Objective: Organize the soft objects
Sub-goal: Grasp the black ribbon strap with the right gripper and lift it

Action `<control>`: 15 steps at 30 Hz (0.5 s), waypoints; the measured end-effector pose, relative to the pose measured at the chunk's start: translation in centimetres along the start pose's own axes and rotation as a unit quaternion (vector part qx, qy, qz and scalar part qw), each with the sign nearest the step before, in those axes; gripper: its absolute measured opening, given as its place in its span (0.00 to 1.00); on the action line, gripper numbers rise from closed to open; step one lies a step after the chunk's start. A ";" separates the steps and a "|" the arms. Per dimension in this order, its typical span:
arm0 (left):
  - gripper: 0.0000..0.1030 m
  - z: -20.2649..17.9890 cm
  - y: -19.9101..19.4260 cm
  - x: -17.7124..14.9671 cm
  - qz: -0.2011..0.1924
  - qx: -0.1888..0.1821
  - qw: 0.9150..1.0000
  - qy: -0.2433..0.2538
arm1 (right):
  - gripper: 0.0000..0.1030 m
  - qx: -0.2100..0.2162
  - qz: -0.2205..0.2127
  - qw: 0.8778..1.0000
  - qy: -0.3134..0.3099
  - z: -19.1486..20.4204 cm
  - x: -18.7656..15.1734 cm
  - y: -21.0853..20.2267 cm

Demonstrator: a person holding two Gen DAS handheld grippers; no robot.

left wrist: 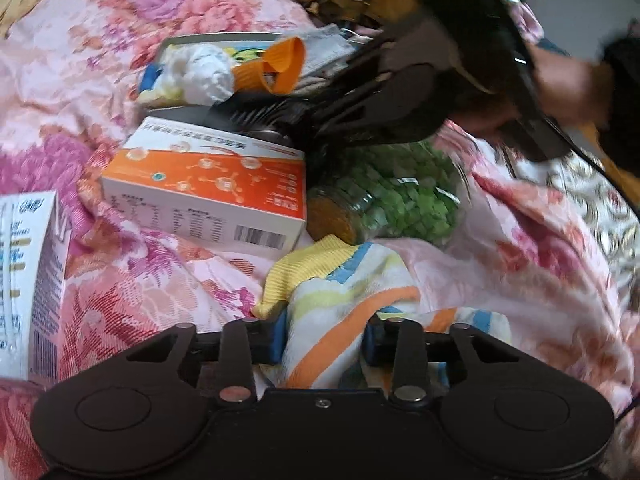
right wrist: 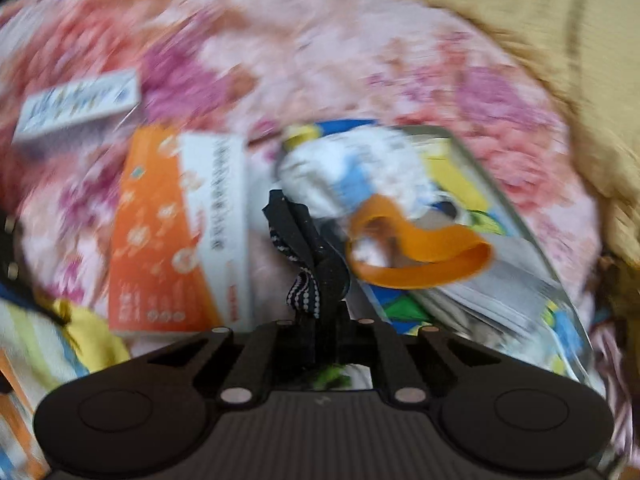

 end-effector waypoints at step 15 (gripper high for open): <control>0.32 -1.0 -0.2 -0.1 0.007 0.009 0.999 0.038 | 0.09 0.015 -0.074 0.993 0.091 1.3 -4.0 -6.6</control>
Point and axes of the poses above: each gripper's, at about its wrist camera, not at the fingertips, and y roughly the way its jaws point, z to its left, x to its top, the point moved 4 cm from there along y, roughly the way its jaws point, and after that the axes turned 1 degree about z, right-handed, at the moved point
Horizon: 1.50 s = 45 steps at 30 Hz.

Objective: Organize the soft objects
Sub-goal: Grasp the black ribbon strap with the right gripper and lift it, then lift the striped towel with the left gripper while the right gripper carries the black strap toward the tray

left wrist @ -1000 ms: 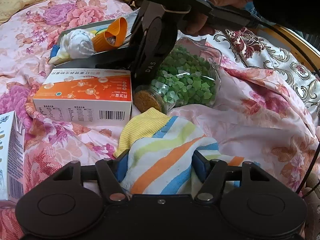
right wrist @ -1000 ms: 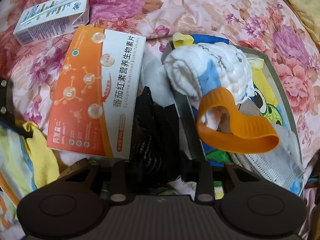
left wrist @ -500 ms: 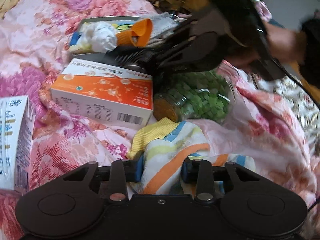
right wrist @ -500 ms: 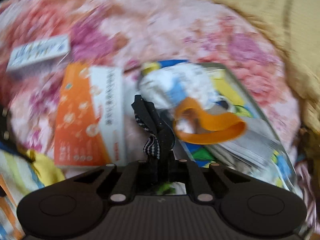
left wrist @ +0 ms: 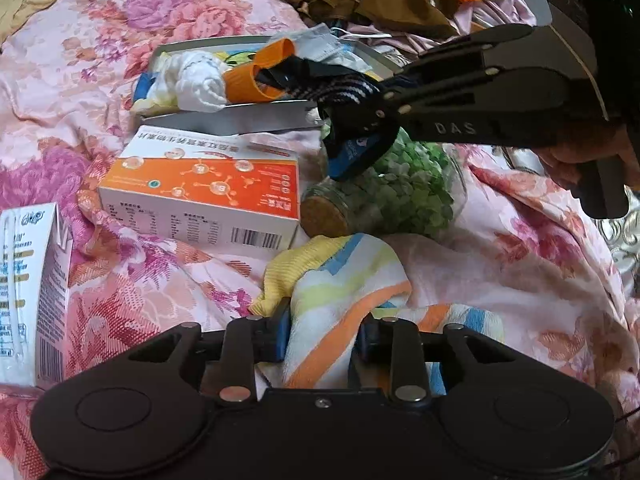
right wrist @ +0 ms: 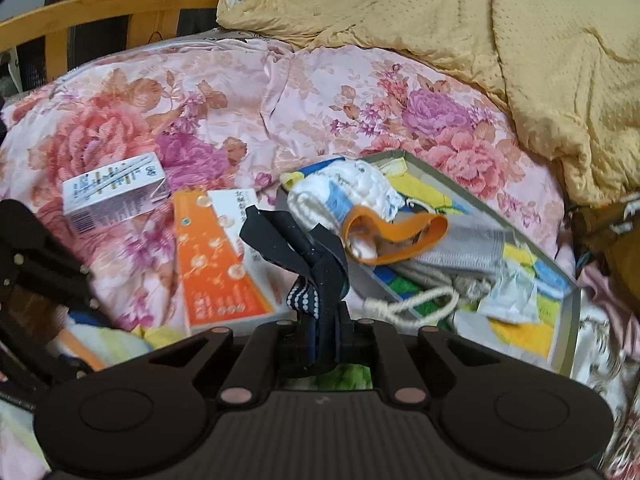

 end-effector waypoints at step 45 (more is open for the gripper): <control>0.18 -5.5 -2.9 -2.3 0.006 0.025 0.999 -0.026 | 0.09 -0.014 -0.112 0.989 0.094 -2.1 -3.5 -8.0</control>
Point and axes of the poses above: each gripper's, at about its wrist camera, not at the fingertips, and y roughly the way its jaws point, z to its left, x to its top, the point moved 4 cm from there along y, roughly the way its jaws point, and after that the axes turned 1 degree about z, right-handed, at the moved point
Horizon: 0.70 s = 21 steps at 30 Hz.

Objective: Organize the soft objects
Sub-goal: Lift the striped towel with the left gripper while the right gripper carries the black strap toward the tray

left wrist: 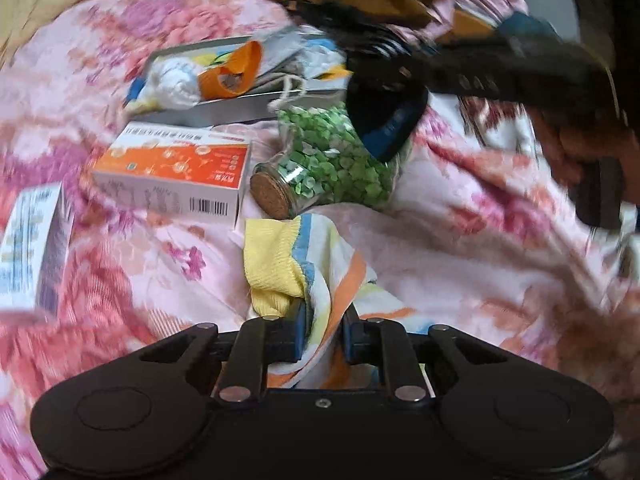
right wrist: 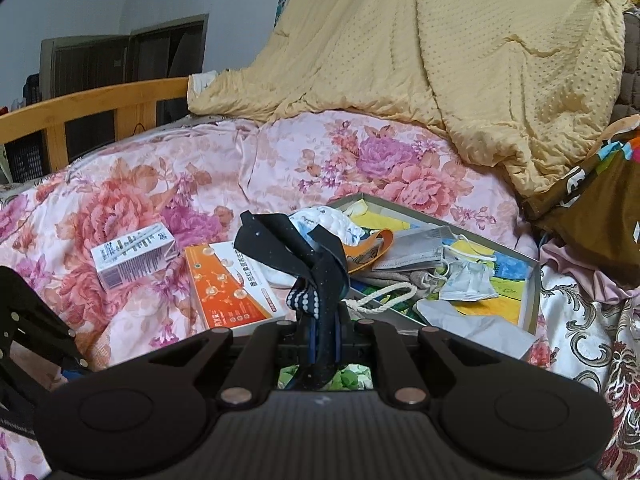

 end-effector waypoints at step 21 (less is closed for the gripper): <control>0.18 1.3 -6.7 4.7 -0.177 -0.019 0.962 -0.207 | 0.09 0.015 -0.056 0.998 0.040 -2.4 0.2 -3.0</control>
Point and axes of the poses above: each gripper's, at about its wrist camera, not at the fingertips, and y roughly the way its jaws point, z to its left, x to its top, the point moved 4 cm from there along y, roughly the way its jaws point, and after that the axes turned 1 degree about z, right-handed, at the moved point
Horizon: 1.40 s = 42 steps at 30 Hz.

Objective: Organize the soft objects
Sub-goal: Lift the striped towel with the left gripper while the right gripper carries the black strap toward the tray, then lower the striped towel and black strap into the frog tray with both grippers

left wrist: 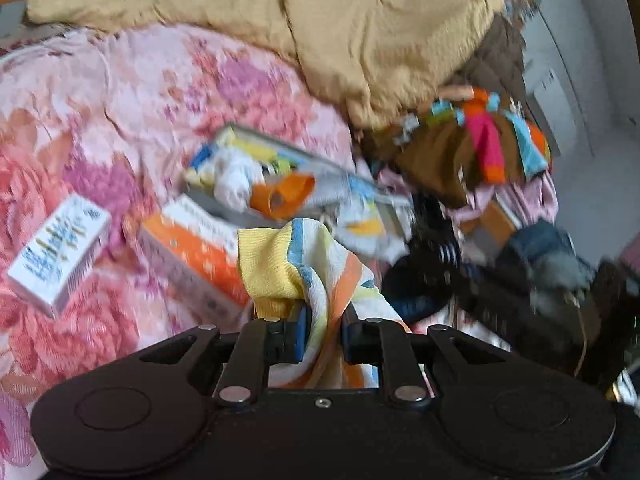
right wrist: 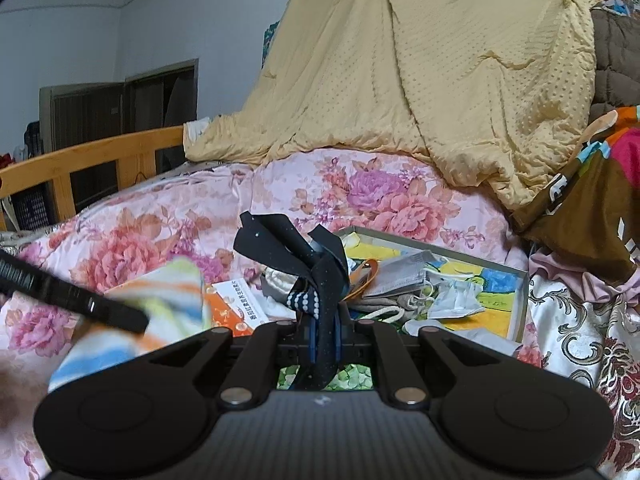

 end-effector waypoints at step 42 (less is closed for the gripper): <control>0.19 -5.6 16.3 9.9 -0.063 -0.039 0.997 0.027 | 0.09 -0.094 -0.012 0.992 0.088 -11.3 -0.1 4.4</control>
Point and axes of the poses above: each gripper's, at about its wrist camera, not at the fingertips, and y roughly the way its jaws point, z to its left, x to its top, the point moved 4 cm from there along y, roughly the way its jaws point, and after that the axes turned 1 degree about z, right-handed, at the moved point
